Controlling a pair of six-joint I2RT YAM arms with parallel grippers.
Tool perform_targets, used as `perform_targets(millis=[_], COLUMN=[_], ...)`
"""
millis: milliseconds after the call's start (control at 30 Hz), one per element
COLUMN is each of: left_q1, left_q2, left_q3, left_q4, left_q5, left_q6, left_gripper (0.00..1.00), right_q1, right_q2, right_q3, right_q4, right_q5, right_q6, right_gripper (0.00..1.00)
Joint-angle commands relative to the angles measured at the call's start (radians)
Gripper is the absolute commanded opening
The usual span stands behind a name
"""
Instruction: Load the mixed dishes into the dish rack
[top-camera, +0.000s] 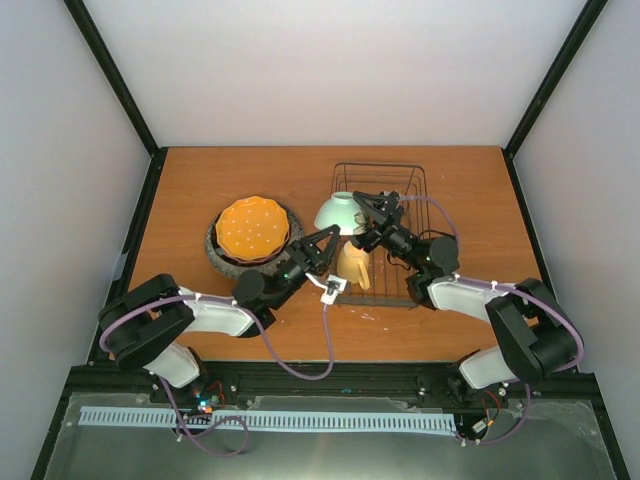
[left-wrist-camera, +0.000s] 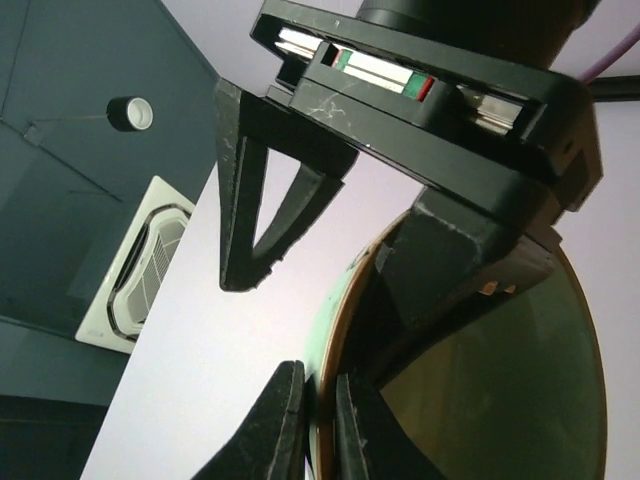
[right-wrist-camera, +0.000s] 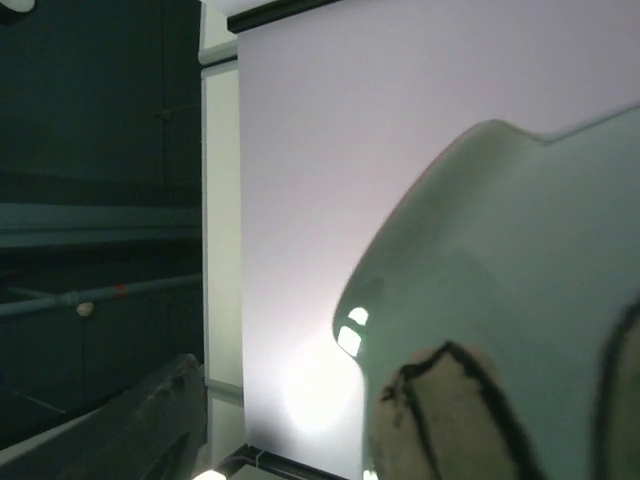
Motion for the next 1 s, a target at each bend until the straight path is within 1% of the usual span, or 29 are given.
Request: perform_targets(millis=[0,33,100,133,167,200,267,600,633,667,700,733,767,800,833,900,933,967], left_q1=[-0.009,-0.011,-0.016,-0.019,-0.02,-0.021,-0.022,-0.023,-0.024,-0.023,-0.024,-0.022,-0.023,-0.023,-0.022,-0.023,-0.023,-0.022], left_q2=[-0.024,-0.034,-0.059,-0.076,-0.089,-0.097,-0.115,-0.141,-0.142,-0.145,-0.148,-0.153,-0.158,-0.165,-0.171,-0.184,-0.192,-0.197], left_q3=[-0.084,-0.09,-0.1,-0.104,-0.109,-0.113,-0.118,-0.13,-0.13,-0.132,-0.133,-0.135,-0.136,-0.136,-0.136,-0.136,-0.136,-0.137], left_q4=[-0.124,-0.14,-0.163,-0.177,-0.192,-0.202,-0.219,-0.236,-0.235,-0.236,-0.236,-0.237,-0.238,-0.239,-0.243,-0.249,-0.254,-0.258], left_q5=[-0.031,-0.033,-0.04,-0.044,-0.047,-0.05,-0.054,-0.061,-0.063,-0.064,-0.065,-0.065,-0.067,-0.068,-0.068,-0.069,-0.067,-0.067], left_q6=[0.048,0.05,0.056,0.059,0.063,0.064,0.067,0.062,0.061,0.06,0.06,0.061,0.06,0.059,0.058,0.061,0.064,0.066], left_gripper=[0.01,0.01,0.01,0.0,0.01,0.01,0.01,0.01,0.0,0.01,0.01,0.0,0.01,0.01,0.01,0.01,0.01,0.01], right_q1=[-0.04,-0.04,-0.04,-0.04,-0.04,-0.04,-0.039,-0.041,-0.041,-0.041,-0.041,-0.042,-0.043,-0.042,-0.043,-0.045,-0.046,-0.047], right_q2=[-0.039,-0.036,-0.031,-0.03,-0.03,-0.028,-0.027,-0.035,-0.038,-0.036,-0.033,-0.032,-0.031,-0.031,-0.032,-0.038,-0.042,-0.046], right_q3=[0.037,0.037,0.034,0.032,0.03,0.028,0.024,0.02,0.015,0.013,0.01,0.008,0.004,-0.001,-0.007,-0.013,-0.015,-0.017], right_q4=[0.21,0.21,0.212,0.211,0.21,0.21,0.21,0.21,0.209,0.208,0.209,0.207,0.202,0.194,0.182,0.135,0.114,0.098], right_q5=[0.125,0.125,0.127,0.129,0.132,0.138,0.147,0.157,0.151,0.143,0.134,0.123,0.11,0.102,0.093,0.068,0.057,0.046], right_q6=[0.236,0.234,0.225,0.217,0.212,0.21,0.201,0.178,0.177,0.175,0.172,0.167,0.16,0.152,0.142,0.12,0.111,0.103], right_gripper=[0.59,0.55,0.42,0.29,0.14,0.05,0.03,0.03,0.11,0.31,0.57,0.66,0.69,0.67,0.58,0.18,0.06,0.03])
